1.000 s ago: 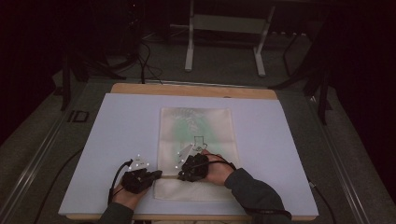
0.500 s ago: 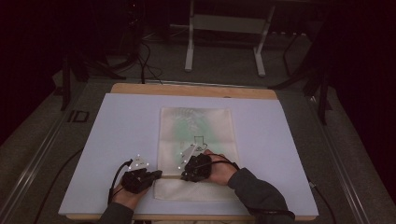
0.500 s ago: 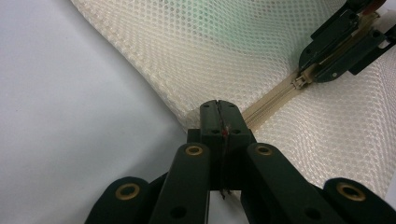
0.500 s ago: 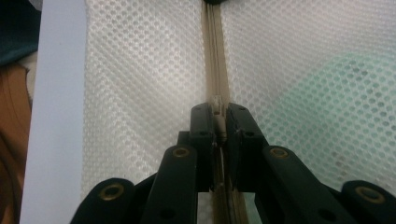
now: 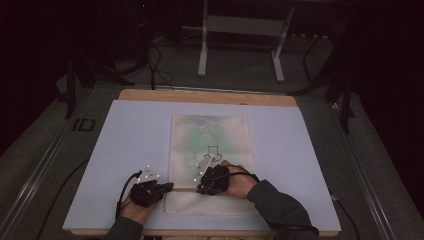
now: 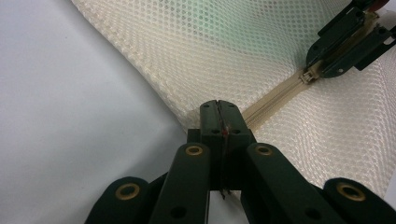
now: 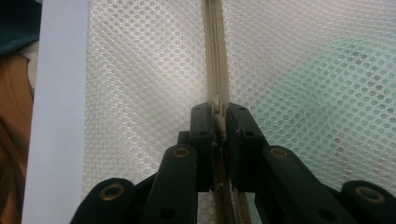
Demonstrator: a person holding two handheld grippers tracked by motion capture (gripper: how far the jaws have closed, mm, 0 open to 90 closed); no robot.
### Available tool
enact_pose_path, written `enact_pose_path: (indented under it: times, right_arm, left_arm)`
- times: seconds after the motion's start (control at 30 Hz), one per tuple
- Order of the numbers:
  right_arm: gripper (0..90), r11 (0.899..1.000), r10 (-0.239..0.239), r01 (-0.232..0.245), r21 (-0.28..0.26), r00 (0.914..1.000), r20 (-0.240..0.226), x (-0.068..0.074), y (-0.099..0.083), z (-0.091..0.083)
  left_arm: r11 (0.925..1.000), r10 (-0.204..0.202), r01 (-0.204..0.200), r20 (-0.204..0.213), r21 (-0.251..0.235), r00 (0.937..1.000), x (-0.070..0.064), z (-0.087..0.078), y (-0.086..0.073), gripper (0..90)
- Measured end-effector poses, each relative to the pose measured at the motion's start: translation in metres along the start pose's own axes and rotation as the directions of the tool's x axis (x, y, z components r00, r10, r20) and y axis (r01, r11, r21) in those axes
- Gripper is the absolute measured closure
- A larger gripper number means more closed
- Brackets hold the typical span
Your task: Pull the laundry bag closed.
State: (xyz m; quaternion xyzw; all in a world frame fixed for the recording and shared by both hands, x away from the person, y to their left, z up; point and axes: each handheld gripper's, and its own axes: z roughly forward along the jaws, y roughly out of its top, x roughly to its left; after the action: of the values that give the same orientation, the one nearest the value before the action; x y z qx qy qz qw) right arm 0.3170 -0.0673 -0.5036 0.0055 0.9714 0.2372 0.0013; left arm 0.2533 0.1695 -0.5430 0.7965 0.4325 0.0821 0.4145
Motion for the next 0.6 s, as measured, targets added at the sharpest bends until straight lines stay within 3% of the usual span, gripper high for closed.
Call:
enact_pose_path:
  times: [0.6]
  right_arm:
    - [82.2, 1.000, 0.016, -0.016, 0.019, 0.9999, 0.002, -0.001, -0.016, -0.010]
  left_arm:
    - [1.0000, -0.003, 0.003, 0.003, 0.001, 1.0000, 0.001, 0.000, 0.000, 89.5]
